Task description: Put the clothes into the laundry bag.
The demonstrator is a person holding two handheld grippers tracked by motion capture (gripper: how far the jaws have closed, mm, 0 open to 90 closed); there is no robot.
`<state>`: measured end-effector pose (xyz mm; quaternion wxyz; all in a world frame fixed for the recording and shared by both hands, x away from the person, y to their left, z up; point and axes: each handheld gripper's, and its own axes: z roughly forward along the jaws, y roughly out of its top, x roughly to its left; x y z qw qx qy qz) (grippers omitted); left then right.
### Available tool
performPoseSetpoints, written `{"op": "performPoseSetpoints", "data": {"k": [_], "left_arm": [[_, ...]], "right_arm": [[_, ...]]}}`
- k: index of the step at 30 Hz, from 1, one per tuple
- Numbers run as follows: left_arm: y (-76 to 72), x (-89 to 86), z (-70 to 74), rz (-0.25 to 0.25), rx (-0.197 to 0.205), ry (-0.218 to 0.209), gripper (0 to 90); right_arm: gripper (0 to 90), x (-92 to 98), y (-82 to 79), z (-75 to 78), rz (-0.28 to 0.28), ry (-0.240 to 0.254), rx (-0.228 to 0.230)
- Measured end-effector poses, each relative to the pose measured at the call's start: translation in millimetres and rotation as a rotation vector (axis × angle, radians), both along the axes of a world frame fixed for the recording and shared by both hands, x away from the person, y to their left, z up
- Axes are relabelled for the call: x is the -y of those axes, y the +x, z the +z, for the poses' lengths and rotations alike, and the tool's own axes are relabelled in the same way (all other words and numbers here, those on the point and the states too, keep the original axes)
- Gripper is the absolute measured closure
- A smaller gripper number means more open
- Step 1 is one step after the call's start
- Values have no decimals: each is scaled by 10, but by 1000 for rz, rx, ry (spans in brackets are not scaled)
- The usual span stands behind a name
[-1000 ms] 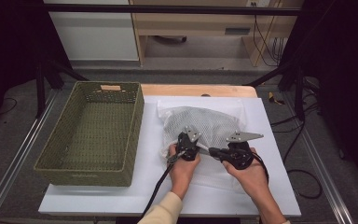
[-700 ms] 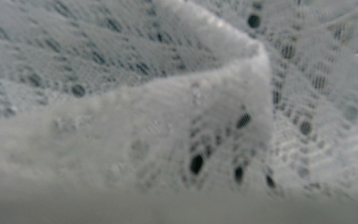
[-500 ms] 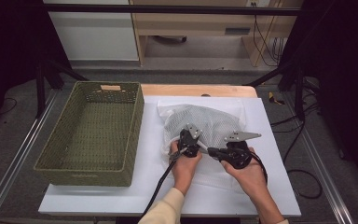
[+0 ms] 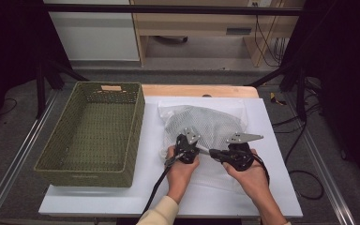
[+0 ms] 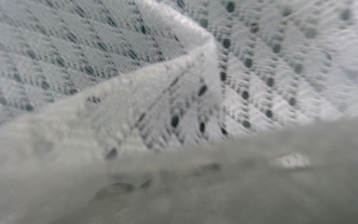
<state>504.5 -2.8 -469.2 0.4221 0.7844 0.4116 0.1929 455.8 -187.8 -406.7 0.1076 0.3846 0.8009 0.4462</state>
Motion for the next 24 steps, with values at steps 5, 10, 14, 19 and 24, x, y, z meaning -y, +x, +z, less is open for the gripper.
{"op": "performPoseSetpoints", "data": {"k": [5,10,14,19,24], "left_arm": [[-70,-41,26,-14,5,-12,900],[-152,-92,51,-26,13,-14,900],[-249,-181,66,-28,15,-26,900],[-346,-246,89,-33,22,-28,900],[-518,-341,97,-47,24,-26,900]], "right_arm": [[899,-2,-1,-1,4,-3,1],[899,4,6,-11,3,1,-3],[899,9,2,2,2,7,-1],[899,-1,-15,8,4,6,4],[899,-5,-25,15,7,1,8]]}}
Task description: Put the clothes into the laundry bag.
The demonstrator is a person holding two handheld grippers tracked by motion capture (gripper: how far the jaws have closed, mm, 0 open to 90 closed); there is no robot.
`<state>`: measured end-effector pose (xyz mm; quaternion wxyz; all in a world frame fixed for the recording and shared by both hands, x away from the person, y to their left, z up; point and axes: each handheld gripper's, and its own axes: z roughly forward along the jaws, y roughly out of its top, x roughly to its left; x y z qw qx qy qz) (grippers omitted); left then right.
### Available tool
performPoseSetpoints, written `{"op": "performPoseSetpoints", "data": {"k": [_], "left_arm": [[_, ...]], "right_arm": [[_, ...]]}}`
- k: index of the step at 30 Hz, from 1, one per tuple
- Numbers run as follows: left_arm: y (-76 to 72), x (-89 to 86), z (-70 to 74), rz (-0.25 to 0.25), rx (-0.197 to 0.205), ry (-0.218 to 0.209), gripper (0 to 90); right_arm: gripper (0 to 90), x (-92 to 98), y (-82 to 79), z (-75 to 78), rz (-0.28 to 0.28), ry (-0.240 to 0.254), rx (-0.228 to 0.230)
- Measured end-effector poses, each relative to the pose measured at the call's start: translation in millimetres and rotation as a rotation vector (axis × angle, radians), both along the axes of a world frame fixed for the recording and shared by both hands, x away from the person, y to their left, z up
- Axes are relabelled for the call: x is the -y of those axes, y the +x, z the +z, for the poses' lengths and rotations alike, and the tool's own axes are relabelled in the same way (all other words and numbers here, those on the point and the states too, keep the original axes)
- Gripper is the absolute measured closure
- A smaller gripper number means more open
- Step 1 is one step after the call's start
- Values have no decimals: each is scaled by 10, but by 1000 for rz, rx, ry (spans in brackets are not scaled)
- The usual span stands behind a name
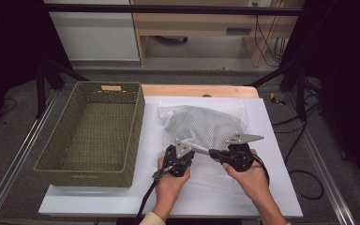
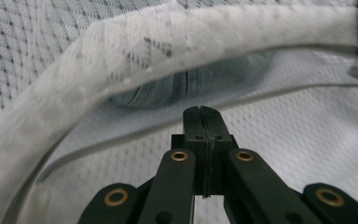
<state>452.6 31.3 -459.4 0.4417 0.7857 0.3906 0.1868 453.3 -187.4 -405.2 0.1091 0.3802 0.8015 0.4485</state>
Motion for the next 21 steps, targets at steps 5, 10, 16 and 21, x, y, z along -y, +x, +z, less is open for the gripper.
{"op": "performPoseSetpoints", "data": {"k": [5,10,16,21], "left_arm": [[-240,-94,62,-29,-2,8,900],[-439,-275,236,-32,21,-10,900],[-552,-527,336,2,32,-29,900],[-692,-638,383,10,69,-11,900]], "right_arm": [[899,2,18,2,9,16,-6],[899,30,-12,44,9,35,1],[899,58,-22,31,1,40,-4],[899,30,-51,35,3,25,4]]}}
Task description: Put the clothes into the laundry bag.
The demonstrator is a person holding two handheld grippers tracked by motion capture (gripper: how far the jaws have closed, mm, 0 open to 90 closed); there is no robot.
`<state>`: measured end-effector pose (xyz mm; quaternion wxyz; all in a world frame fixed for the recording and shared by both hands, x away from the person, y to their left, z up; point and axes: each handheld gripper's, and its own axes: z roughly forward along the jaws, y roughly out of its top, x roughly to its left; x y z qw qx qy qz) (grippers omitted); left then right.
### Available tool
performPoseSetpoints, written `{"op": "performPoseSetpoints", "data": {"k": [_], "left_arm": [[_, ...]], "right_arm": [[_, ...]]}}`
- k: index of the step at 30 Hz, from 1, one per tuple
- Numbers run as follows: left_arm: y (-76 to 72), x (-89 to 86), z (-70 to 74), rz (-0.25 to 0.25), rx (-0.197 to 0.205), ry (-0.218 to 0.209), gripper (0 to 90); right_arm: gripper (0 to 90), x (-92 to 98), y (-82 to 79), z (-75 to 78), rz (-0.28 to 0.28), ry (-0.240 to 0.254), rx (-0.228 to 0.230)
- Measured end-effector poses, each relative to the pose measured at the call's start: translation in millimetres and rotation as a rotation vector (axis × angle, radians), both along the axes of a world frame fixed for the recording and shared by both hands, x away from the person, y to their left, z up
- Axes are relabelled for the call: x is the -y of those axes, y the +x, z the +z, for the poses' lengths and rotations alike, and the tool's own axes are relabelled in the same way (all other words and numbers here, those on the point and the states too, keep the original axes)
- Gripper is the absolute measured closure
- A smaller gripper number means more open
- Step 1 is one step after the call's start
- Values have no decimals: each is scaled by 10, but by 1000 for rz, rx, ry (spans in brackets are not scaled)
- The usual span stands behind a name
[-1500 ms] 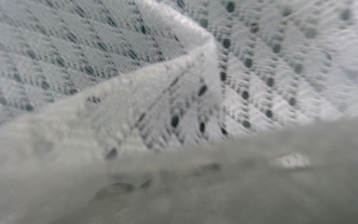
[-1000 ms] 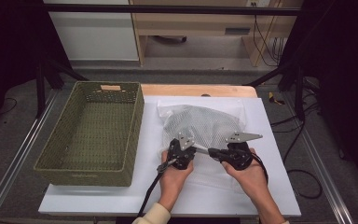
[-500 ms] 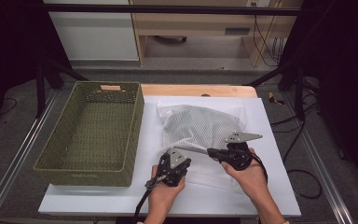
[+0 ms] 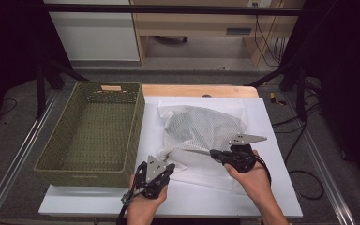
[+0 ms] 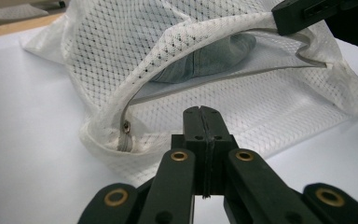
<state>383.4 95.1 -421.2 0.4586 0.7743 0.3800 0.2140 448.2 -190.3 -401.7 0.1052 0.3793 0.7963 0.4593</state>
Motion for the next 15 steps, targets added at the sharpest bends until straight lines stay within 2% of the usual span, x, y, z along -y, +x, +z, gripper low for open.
{"op": "performPoseSetpoints", "data": {"k": [2,6,11,15], "left_arm": [[-71,-48,21,11,14,-10,900],[-135,-101,67,27,37,-2,897],[-151,-137,64,52,46,-1,826],[-129,-123,-10,75,39,-1,746]], "right_arm": [[899,-12,-10,-3,1,-4,-1],[899,-24,-26,-12,6,-11,1],[899,-37,-33,-17,4,-14,4],[899,-29,-16,-36,10,-15,-2]]}}
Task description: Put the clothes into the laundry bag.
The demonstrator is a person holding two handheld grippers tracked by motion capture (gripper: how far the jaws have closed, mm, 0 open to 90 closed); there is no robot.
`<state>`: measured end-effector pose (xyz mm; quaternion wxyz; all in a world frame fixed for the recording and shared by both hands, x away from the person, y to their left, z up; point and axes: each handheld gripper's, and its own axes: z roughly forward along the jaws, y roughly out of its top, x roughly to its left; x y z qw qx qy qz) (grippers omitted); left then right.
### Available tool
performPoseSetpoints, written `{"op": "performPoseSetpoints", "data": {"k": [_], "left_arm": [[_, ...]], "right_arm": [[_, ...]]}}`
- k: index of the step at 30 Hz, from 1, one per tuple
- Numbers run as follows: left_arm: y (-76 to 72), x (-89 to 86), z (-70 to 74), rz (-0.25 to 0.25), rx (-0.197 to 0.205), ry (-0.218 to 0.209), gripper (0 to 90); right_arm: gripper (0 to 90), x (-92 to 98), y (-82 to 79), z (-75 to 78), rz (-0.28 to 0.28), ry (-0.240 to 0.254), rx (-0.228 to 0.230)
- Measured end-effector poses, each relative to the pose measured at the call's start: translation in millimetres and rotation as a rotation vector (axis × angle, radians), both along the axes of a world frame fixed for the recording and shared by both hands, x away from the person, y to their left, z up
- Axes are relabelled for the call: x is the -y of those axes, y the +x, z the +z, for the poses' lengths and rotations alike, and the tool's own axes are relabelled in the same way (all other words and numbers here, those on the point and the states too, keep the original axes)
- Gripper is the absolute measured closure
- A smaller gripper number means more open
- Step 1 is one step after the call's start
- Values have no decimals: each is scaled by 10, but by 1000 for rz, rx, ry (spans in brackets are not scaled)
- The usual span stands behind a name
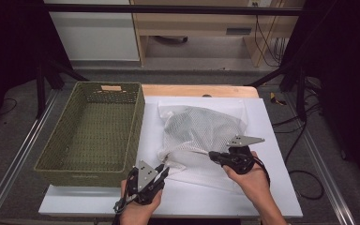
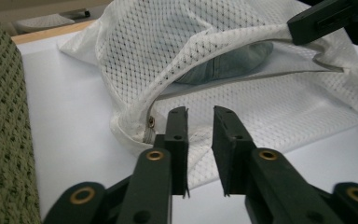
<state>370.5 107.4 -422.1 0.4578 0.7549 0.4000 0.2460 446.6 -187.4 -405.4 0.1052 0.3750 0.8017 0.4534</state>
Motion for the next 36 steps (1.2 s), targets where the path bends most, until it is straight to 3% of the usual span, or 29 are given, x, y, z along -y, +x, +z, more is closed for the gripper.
{"op": "performPoseSetpoints", "data": {"k": [4,5,11,13,15,22,26,27,28,29,31,36], "left_arm": [[86,112,-105,-21,-35,18,689],[146,216,-160,-41,-48,42,675],[356,442,-289,-82,-51,106,574],[443,472,-348,-87,-62,127,553],[562,494,-446,-105,-100,154,523],[705,492,-552,-101,-141,163,503],[756,498,-619,-107,-173,169,539],[760,492,-616,-104,-172,170,624],[763,482,-609,-102,-181,162,624],[770,456,-596,-97,-194,155,752],[770,428,-591,-97,-199,159,852],[706,374,-555,-86,-186,137,876]], "right_arm": [[899,-6,-4,2,2,1,-3],[899,-6,-4,0,2,2,-2],[899,3,1,-4,10,3,-5],[899,9,1,-6,9,6,-10],[899,7,3,-14,10,8,-15],[899,-15,13,-35,14,4,-20],[898,-9,12,-34,14,5,-21],[899,-6,14,-37,13,4,-20],[899,-6,14,-37,13,4,-20],[899,0,14,-34,10,8,-21],[899,9,20,-35,10,6,-19],[899,11,22,-44,10,-2,-18]]}}
